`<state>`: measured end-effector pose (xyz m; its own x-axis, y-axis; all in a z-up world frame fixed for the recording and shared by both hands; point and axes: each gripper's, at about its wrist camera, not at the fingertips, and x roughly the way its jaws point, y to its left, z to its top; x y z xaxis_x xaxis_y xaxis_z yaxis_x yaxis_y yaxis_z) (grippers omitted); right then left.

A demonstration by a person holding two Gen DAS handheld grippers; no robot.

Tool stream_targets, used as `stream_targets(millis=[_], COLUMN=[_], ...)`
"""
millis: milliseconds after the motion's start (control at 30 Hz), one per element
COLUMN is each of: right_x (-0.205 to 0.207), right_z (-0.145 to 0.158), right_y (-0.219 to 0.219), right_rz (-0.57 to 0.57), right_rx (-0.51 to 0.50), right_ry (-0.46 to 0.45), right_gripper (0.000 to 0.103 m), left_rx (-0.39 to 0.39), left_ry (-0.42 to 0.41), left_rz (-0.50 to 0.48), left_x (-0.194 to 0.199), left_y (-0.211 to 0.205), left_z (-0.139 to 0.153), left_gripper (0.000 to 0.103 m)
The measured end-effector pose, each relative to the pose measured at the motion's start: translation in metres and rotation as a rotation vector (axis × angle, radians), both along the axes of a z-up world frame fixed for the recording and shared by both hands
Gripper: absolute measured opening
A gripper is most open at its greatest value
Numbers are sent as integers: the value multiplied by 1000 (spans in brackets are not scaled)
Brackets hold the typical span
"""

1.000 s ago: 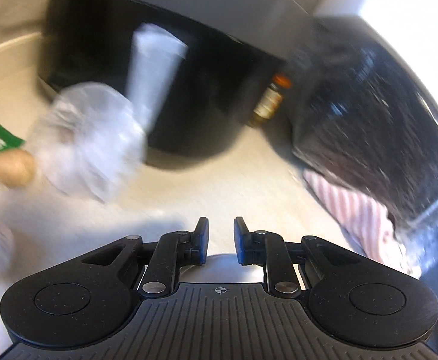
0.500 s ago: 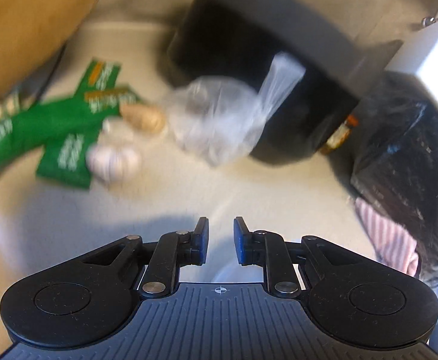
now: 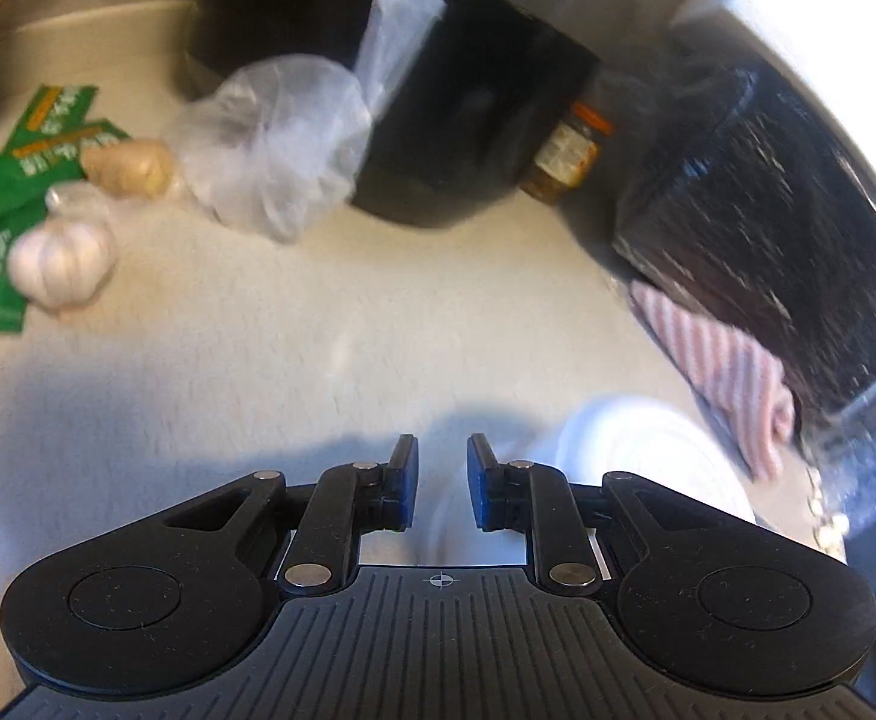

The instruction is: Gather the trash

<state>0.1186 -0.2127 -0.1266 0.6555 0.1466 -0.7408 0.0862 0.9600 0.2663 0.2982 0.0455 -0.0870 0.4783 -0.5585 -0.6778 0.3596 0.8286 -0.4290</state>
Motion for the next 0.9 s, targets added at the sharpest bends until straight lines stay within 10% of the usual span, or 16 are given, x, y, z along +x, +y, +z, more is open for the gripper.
stream_targets(millis=[267, 700, 900], right_x=[11, 34, 90], right_z=[-14, 99, 116], right_y=[-4, 6, 55], right_rz=[11, 121, 235], right_rx=[85, 172, 2], right_ry=[-31, -345, -315], right_gripper=[55, 52, 65], left_rx=[39, -1, 3], left_ry=[35, 53, -8], left_rz=[-36, 36, 274], left_x=[25, 7, -18], left_y=[-30, 2, 59], left_z=[-12, -7, 13], left_gripper=[20, 12, 14])
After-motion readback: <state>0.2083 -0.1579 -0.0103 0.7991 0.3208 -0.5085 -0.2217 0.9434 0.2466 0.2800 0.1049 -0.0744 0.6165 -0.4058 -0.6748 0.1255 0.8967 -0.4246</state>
